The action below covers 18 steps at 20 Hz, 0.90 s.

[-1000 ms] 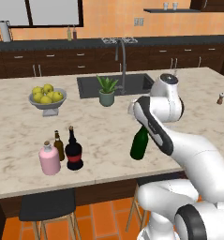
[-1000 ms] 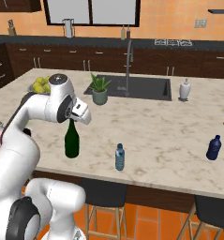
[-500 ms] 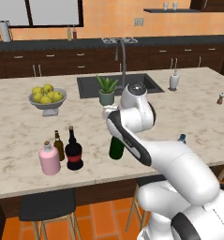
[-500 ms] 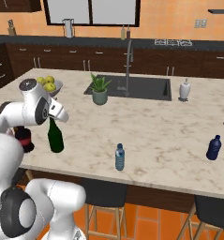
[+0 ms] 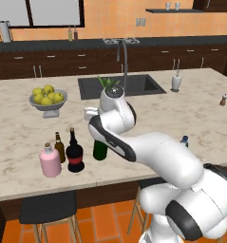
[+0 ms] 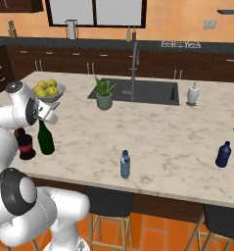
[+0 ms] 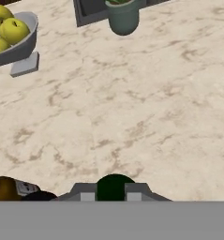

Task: Move the plastic bottles in the middle to the plastics group, and the glass bottles in the middle to the glass group.

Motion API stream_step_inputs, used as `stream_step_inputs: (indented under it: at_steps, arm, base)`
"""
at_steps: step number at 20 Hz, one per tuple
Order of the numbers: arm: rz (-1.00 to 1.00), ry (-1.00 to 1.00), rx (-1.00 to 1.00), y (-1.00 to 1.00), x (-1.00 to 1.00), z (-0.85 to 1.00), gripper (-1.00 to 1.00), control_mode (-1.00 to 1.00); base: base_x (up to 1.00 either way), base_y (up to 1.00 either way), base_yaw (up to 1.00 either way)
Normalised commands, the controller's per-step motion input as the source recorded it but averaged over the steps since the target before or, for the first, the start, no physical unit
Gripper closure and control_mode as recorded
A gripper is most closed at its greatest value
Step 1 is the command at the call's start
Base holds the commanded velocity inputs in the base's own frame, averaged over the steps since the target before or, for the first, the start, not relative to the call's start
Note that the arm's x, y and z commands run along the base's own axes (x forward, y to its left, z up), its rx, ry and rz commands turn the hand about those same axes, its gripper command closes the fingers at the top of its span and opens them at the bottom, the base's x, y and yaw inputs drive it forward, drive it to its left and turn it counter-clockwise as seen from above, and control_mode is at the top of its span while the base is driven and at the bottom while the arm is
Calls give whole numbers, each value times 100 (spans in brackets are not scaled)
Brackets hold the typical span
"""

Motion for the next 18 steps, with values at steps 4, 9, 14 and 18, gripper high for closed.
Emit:
stream_step_inputs:
  at_steps: [4,9,14,18]
  arm:
    - [3,0,0,36,21,-16,100,-100]
    - [3,0,0,13,23,-24,100,-100]
    - [3,0,0,17,17,-29,100,-100]
    - [2,0,0,15,17,-32,100,-100]
  base:
    - [0,0,0]
    - [0,0,0]
    - [0,0,0]
    - [0,0,0]
